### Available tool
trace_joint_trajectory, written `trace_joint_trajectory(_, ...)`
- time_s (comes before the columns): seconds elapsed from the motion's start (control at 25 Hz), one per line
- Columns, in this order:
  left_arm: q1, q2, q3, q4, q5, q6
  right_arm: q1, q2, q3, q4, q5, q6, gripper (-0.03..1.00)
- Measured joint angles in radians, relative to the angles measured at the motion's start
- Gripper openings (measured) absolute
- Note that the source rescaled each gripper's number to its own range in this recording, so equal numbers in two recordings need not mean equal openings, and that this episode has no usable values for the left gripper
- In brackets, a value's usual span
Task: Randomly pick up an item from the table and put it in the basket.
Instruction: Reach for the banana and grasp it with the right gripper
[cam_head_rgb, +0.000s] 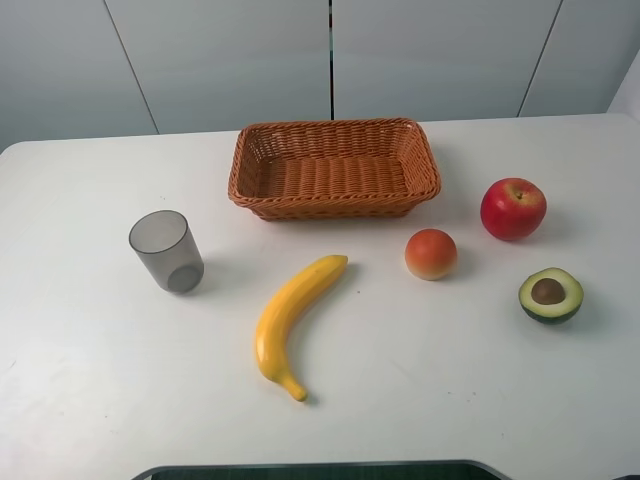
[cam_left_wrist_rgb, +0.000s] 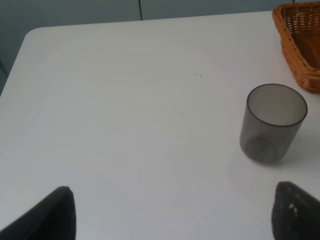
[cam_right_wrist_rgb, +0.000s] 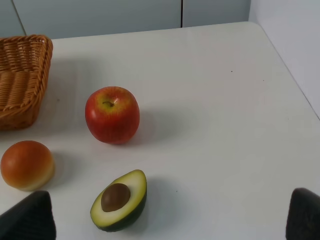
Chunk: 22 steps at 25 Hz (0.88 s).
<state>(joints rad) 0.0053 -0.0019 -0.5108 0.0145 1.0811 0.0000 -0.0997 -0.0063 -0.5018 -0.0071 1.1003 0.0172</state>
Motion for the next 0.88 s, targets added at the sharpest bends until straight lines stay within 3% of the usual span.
trace_joint_trajectory(0.4, 0.0, 0.0, 0.0, 0.0, 0.0, 0.0, 0.0, 0.008, -0.012, 0.0, 0.025, 0.0, 1.0)
trace_joint_trajectory(0.52, 0.0, 0.0, 0.0, 0.0, 0.0, 0.0, 0.0, 0.058, -0.059, 0.0, 0.063, 0.0, 1.0)
trace_joint_trajectory(0.88, 0.0, 0.0, 0.0, 0.0, 0.0, 0.0, 0.0, 0.276, -0.259, 0.0, 0.06, 0.0, 1.0)
